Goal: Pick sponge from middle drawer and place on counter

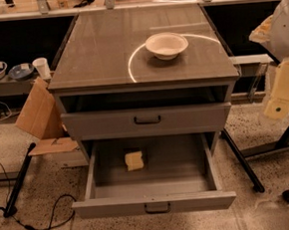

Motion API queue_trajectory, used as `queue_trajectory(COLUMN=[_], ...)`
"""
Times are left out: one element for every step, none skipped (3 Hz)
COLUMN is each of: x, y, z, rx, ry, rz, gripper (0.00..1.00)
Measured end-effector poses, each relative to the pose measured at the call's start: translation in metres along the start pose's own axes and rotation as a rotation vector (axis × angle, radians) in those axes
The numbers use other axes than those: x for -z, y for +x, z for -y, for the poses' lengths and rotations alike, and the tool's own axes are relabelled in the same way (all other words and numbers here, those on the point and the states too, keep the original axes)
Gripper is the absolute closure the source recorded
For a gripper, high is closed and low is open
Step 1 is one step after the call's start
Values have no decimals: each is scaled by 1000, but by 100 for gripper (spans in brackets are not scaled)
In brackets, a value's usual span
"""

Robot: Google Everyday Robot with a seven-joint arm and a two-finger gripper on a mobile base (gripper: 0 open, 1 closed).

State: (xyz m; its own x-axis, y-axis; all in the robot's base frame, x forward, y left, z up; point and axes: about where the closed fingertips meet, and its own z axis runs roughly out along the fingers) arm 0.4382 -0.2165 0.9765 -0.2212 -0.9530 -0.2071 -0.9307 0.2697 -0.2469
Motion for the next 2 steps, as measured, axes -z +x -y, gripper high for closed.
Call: queue_trajectory(x=[-1, -16], y=[-4, -28], z=[2, -5], rx=[0, 29], ry=[13, 31], rz=[7, 24], gripper=[0, 0])
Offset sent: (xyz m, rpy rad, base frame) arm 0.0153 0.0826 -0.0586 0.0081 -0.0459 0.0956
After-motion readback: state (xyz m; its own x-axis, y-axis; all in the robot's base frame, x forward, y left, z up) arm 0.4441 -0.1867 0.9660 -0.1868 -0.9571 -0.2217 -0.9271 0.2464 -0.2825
